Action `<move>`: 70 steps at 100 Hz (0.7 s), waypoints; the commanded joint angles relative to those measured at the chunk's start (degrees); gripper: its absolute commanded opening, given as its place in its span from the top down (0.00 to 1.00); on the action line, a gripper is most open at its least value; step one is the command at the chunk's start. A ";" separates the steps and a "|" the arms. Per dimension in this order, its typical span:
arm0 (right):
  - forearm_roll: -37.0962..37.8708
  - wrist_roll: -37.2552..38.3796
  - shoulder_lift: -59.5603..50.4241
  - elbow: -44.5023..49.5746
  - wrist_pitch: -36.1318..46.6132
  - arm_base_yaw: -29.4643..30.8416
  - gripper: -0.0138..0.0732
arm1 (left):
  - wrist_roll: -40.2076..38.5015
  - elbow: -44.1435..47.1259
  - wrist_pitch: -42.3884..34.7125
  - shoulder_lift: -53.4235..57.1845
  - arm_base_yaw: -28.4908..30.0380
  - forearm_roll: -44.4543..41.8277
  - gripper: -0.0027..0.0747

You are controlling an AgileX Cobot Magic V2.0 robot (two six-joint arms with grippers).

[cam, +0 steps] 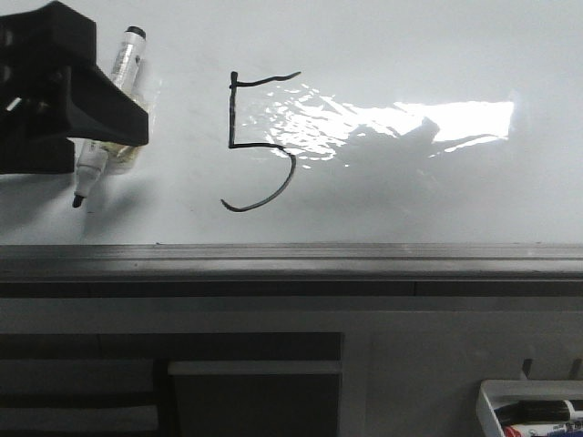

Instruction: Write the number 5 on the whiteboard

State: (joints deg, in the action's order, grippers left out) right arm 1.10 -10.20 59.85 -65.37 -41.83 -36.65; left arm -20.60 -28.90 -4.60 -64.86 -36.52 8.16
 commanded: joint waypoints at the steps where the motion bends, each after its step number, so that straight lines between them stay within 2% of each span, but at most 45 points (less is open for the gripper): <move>1: 0.22 0.22 -1.00 -0.59 4.10 0.37 0.49 | -0.34 -1.43 -1.08 3.50 0.15 0.36 0.37; 10: 0.22 0.24 -1.80 0.64 5.46 0.37 0.52 | -0.34 -1.43 0.97 6.10 0.15 0.36 0.37; 21: 0.11 0.47 -5.32 4.25 10.71 0.37 0.69 | -0.04 -1.43 2.30 10.58 0.15 0.27 0.40; 28: 0.11 1.50 -8.67 7.61 14.42 0.37 0.83 | 0.13 -1.43 2.72 14.06 0.15 -0.32 0.49; 34: 0.02 2.05 -12.37 11.13 17.31 0.37 0.92 | 0.12 -1.43 2.72 17.48 0.15 -1.03 0.64; 46: -0.10 2.39 -20.48 18.91 22.08 0.37 0.91 | 0.12 -0.81 2.61 24.28 0.15 -5.92 1.00; 57: -1.10 2.39 -29.38 26.85 26.76 0.37 0.91 | 0.15 1.68 2.37 30.65 0.15 -12.09 0.99; 70: -2.05 2.39 -40.40 35.89 31.98 0.37 0.91 | 0.15 6.17 2.36 37.65 0.15 -13.83 0.99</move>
State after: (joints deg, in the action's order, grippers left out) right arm -0.49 -8.00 25.53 -32.77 -18.08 -36.65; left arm -20.40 -23.70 2.09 -30.83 -36.52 -3.99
